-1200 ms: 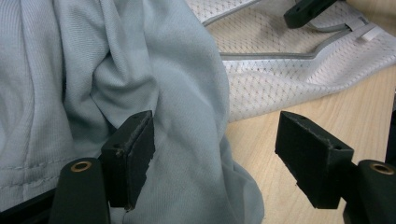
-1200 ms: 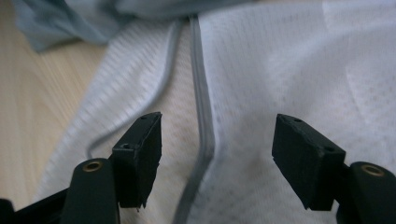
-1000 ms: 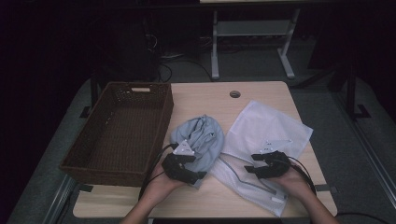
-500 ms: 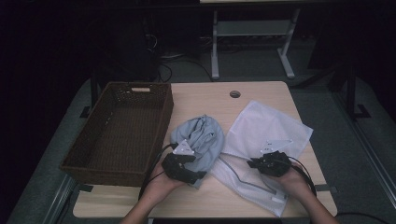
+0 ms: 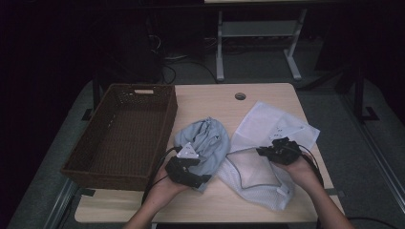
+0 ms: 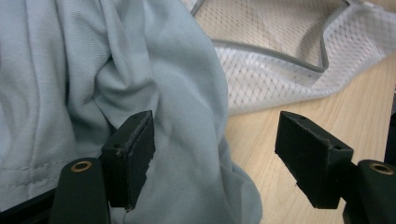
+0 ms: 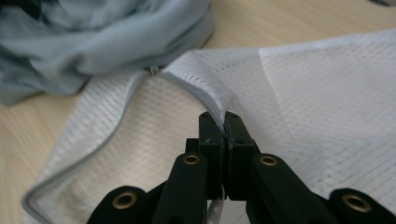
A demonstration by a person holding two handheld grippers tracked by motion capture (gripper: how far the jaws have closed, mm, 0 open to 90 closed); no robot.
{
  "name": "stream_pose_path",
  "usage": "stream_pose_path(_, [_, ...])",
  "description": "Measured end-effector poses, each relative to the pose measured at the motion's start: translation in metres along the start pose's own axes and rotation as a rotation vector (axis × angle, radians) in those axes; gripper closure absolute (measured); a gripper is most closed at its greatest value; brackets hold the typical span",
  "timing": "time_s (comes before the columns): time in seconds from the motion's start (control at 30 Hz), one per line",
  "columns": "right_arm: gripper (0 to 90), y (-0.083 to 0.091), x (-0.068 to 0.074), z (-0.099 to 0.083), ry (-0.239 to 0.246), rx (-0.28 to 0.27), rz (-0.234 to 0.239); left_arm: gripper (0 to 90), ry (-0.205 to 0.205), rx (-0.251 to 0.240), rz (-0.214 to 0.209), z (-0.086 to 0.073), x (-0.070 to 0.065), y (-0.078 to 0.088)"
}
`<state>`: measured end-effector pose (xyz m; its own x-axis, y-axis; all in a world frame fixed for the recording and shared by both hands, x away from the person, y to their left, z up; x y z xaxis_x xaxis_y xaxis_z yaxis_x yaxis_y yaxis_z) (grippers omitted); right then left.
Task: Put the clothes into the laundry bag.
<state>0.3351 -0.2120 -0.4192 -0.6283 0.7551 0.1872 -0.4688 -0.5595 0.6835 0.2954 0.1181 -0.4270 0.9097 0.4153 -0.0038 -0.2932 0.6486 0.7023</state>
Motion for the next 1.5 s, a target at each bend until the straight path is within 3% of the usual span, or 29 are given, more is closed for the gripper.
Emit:
stream_pose_path(0.33, [87.3, 0.020, -0.004, 0.023, 0.003, -0.068, -0.005, 27.8, 0.006, 0.002, 0.005, 0.003, -0.001, 0.001])
stream_pose_path(0.7, [87.3, 0.012, -0.006, 0.017, 0.018, -0.031, 0.011, 26.5, 0.026, -0.006, 0.060, 0.026, 0.011, 0.014])
stream_pose_path(0.93, [87.0, 0.007, -0.008, 0.015, 0.008, -0.011, 0.025, 18.8, 0.037, 0.013, 0.101, 0.050, 0.031, 0.013])
stream_pose_path(1.1, [87.0, 0.009, -0.008, 0.015, 0.008, -0.021, 0.030, 12.8, 0.024, 0.036, 0.145, 0.059, 0.046, 0.004])
stream_pose_path(1.23, [87.0, 0.009, -0.008, 0.015, 0.011, -0.023, 0.032, 10.2, 0.052, 0.053, 0.159, 0.061, 0.066, -0.015])
stream_pose_path(1.5, [86.8, 0.009, -0.009, 0.015, 0.008, -0.026, 0.029, 9.5, 0.042, 0.099, 0.179, 0.055, 0.081, -0.042])
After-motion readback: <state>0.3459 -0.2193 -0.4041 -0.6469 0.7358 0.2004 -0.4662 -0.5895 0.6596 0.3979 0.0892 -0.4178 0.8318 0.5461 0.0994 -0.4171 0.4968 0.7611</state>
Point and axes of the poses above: each handheld gripper's, and its own axes: y roughly backward along the jaws, z roughly out of its top, x roughly to its left, the point moved 1 cm from there along -y, roughly forward along the jaws, and after that the axes turned 10 degrees about -y, right-handed, at the moved point
